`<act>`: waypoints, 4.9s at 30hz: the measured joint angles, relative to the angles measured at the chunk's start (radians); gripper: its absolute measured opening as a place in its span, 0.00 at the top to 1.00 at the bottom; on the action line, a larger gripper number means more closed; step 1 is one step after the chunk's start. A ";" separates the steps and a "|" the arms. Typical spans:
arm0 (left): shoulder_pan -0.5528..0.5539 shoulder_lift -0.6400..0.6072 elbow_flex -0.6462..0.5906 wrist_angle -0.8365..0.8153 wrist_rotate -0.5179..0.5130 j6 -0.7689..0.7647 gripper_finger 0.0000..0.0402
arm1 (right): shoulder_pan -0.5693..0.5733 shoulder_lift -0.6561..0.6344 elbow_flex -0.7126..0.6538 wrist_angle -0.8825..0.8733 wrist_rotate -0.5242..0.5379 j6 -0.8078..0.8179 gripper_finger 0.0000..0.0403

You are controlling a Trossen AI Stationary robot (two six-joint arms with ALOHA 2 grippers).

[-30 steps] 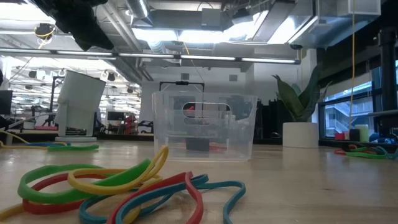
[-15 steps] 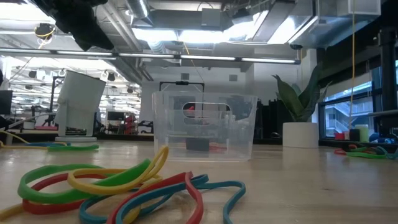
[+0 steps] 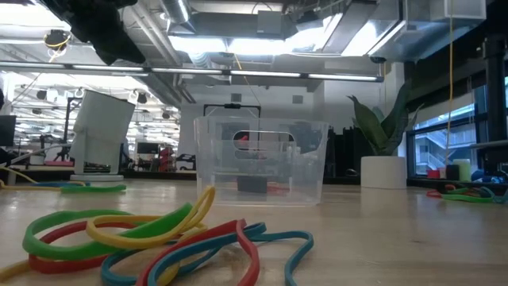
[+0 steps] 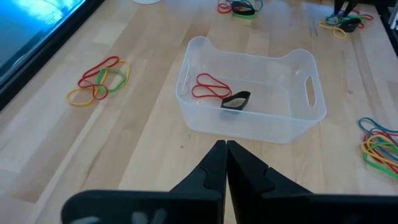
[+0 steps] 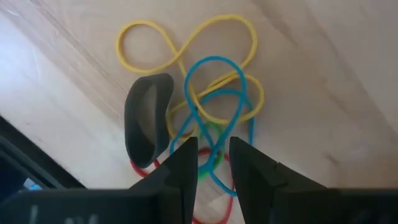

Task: Pick and place rubber bands into bin
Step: Put the blue rubber band into the transparent bin

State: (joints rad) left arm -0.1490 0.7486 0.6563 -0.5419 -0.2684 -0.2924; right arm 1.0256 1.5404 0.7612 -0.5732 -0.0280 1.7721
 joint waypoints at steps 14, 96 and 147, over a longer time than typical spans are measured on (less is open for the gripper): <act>0.000 0.000 0.000 0.000 0.000 0.000 0.99 | 0.000 0.041 0.045 -0.068 -0.011 0.000 0.98; 0.000 0.000 0.000 0.000 0.000 -0.046 0.99 | -0.005 -0.069 0.137 -0.311 0.121 0.243 0.94; 0.000 0.000 0.000 0.000 0.000 -0.089 0.99 | -0.066 -0.100 -0.031 -0.163 0.058 0.287 0.78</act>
State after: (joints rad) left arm -0.1488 0.7486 0.6563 -0.5419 -0.2682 -0.3810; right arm 0.9592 1.4406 0.7306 -0.7359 0.0299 2.0595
